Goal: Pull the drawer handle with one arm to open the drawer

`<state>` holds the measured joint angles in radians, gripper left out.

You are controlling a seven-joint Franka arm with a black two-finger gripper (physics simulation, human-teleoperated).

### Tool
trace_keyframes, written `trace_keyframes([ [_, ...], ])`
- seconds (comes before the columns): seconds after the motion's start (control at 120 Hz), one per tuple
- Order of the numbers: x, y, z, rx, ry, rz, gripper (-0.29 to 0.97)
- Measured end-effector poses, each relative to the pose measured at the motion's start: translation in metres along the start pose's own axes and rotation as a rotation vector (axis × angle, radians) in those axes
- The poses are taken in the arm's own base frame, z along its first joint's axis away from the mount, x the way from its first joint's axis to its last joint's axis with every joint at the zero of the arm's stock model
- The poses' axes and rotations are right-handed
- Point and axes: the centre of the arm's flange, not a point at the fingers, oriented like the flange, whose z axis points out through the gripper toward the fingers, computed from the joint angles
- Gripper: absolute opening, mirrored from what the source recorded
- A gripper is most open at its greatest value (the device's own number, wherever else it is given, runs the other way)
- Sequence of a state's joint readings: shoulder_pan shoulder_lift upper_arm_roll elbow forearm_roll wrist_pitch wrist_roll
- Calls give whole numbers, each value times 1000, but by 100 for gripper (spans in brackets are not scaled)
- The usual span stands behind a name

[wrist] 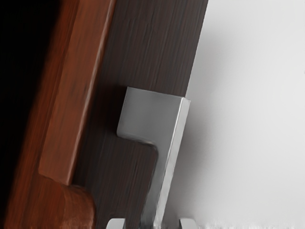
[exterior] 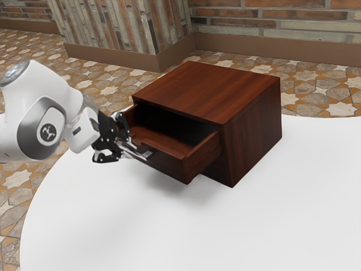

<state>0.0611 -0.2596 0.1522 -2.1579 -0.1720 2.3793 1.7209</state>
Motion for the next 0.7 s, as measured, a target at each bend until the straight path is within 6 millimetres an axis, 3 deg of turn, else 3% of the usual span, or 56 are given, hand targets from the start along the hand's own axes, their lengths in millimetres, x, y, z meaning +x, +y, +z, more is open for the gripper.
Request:
trace_keyframes([
  [0.7, -2, 28, -13, 2, 11, -10, 4],
])
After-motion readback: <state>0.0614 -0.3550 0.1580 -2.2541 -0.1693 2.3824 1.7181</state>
